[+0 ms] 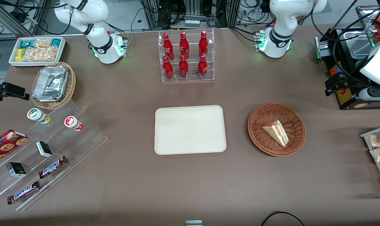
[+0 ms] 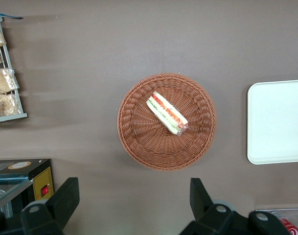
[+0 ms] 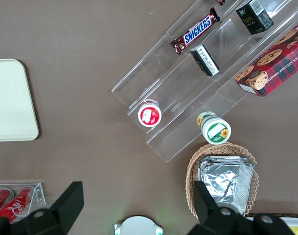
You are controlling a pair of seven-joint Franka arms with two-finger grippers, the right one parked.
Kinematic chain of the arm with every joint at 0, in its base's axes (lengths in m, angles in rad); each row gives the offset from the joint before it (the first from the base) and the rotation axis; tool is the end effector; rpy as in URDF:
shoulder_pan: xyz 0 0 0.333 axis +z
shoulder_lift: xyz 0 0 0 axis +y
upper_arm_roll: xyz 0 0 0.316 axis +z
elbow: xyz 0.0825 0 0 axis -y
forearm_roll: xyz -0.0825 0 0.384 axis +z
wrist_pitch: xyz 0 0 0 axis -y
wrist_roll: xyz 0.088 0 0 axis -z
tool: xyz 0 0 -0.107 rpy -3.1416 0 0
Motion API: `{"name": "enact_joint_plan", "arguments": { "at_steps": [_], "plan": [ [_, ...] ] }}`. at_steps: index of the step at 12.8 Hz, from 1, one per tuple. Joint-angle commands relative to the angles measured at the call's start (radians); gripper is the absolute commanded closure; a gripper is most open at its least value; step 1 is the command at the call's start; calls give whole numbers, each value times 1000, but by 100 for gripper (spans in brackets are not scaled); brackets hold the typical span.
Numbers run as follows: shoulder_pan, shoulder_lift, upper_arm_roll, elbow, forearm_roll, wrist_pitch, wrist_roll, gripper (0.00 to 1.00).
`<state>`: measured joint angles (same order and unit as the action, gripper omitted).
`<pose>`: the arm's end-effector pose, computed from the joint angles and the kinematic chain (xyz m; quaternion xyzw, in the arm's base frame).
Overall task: Place sandwich from basket to tray
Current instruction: 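Move the left gripper over the wicker basket holding the sandwich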
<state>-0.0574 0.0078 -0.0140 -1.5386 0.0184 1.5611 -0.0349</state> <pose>0.5551 -0.0377 0.6345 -0.9998 0.0181 -0.0078 0.0087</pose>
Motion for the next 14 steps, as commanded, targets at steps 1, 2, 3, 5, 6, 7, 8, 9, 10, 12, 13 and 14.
{"name": "enact_joint_plan", "arguments": {
  "at_steps": [1, 2, 3, 5, 6, 7, 8, 9, 10, 12, 13, 14],
  "plan": [
    [1, 3, 2, 15, -3, -27, 29, 0],
    [-1, 4, 2, 14, -3, -29, 17, 0],
    [-1, 6, 2, 12, -3, -36, 15, 0],
    [1, 29, 2, -9, -14, -27, 7, 0],
    [-2, 46, 2, -38, -5, -18, 7, 0],
    [-12, 57, 0, -87, -3, 40, 3, 0],
    [-24, 60, -1, -144, -3, 113, -50, 0],
    [-35, 66, -3, -205, -3, 199, -106, 0],
    [-45, 84, -3, -256, -3, 268, -126, 0],
    [-90, 84, -3, -377, 0, 432, -262, 0],
    [-93, 87, -4, -426, 0, 498, -313, 0],
    [-104, 83, -4, -472, 0, 551, -339, 0]
  ]
}}
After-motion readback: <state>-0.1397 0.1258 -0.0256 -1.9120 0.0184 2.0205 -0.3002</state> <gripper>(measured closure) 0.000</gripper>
